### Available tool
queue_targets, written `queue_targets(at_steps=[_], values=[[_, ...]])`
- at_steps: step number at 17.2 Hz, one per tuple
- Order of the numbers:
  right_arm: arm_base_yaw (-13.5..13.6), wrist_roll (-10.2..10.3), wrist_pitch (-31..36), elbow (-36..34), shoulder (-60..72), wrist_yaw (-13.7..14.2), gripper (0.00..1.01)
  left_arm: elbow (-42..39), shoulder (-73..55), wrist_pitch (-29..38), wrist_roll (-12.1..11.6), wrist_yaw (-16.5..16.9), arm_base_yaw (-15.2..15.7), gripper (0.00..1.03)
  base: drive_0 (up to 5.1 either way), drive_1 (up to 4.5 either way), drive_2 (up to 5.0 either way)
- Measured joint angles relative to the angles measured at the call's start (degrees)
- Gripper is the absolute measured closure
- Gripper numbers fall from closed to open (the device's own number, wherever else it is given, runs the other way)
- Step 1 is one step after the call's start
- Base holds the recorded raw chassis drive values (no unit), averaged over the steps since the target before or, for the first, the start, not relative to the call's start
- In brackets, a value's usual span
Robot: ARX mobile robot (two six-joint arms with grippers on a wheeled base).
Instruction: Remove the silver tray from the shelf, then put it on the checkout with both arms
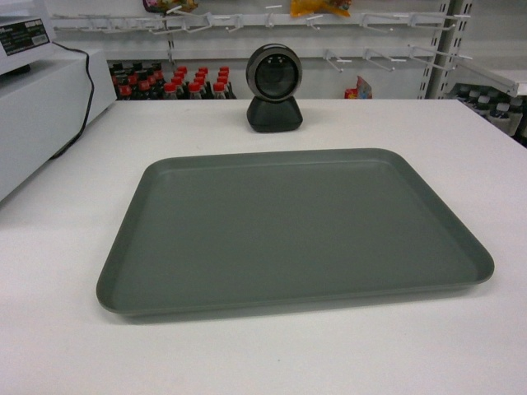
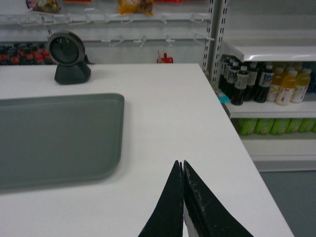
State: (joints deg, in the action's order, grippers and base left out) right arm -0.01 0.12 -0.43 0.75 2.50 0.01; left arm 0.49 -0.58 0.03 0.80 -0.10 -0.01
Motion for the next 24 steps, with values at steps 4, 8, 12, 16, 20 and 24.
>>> queue_targets(at_steps=[4, 8, 12, 16, 20, 24], values=[[0.00, 0.02, 0.35, -0.02, -2.27, 0.02, 0.99, 0.00, 0.00, -0.24, 0.00, 0.00, 0.00, 1.01, 0.0, 0.00, 0.0], [0.00, 0.00, 0.24, -0.02, -2.25, 0.02, 0.59, 0.00, 0.00, -0.24, 0.02, 0.09, 0.00, 0.56, 0.0, 0.00, 0.0], [0.00, 0.00, 0.24, -0.02, -2.25, 0.02, 0.21, 0.00, 0.00, -0.24, 0.02, 0.09, 0.00, 0.17, 0.0, 0.00, 0.0], [0.00, 0.00, 0.24, -0.02, -2.25, 0.02, 0.04, 0.00, 0.00, -0.24, -0.02, 0.09, 0.00, 0.05, 0.0, 0.00, 0.0], [0.00, 0.00, 0.24, -0.02, -2.25, 0.02, 0.03, 0.00, 0.00, -0.24, -0.02, 0.09, 0.00, 0.05, 0.0, 0.00, 0.0], [0.00, 0.00, 0.24, -0.02, -2.25, 0.02, 0.03, 0.00, 0.00, -0.24, -0.02, 0.09, 0.00, 0.05, 0.0, 0.00, 0.0]])
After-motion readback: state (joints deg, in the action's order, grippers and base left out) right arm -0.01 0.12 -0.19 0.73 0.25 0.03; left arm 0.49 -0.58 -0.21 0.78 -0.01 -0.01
